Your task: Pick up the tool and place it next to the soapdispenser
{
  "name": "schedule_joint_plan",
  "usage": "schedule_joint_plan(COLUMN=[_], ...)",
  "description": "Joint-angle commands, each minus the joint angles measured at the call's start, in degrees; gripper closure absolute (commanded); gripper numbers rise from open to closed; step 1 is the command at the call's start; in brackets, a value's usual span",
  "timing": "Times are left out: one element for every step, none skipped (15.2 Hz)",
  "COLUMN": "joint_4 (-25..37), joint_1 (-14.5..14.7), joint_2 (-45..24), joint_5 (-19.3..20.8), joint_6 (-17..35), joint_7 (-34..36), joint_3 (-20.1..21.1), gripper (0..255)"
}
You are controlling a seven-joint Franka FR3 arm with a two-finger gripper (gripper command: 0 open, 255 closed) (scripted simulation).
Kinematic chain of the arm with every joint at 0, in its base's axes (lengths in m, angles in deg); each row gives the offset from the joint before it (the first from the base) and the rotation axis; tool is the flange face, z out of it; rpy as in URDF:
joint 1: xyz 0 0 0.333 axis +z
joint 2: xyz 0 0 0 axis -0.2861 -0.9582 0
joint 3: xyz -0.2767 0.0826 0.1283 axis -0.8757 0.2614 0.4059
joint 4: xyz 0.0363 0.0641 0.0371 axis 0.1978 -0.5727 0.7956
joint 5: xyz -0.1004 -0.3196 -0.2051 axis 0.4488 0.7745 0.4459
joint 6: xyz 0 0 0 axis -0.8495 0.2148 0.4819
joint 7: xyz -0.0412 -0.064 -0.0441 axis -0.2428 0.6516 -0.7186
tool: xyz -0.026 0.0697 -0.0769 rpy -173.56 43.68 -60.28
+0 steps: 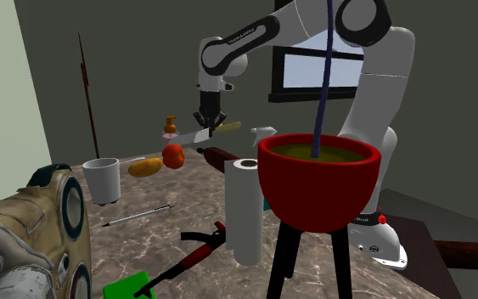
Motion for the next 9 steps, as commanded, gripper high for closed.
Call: schedule_joint_plan(joint_4=[-1.33, -1.87, -2.4, -2.92, -3.42, -3.91, -4.4, -4.86, -5.32], joint_1=[0.05, 0.06, 0.08, 0.09, 0.1, 0.11, 0.13, 0.14, 0.15], joint_2=[-0.25, -0.48, -0.74, -1.0, -1.28, -1.57, -1.87, -2.19, -2.52], joint_5=[0.04, 0.11, 0.19, 0.28, 0.37, 0.47, 0.58, 0.7, 0.83], joint_6=[1.59, 2.35, 3.12, 3.88, 4.65, 5.41, 6.18, 6.95, 7.71], joint_7=[0.05, 0.1, 0.14, 0.2, 0.26, 0.32, 0.39, 0.46, 0.54], joint_3=[0.08, 0.13, 0.17, 0.21, 0.25, 0.28, 0.32, 0.36, 0.4], gripper=[255, 255, 255, 255, 255, 255, 255, 255, 255])
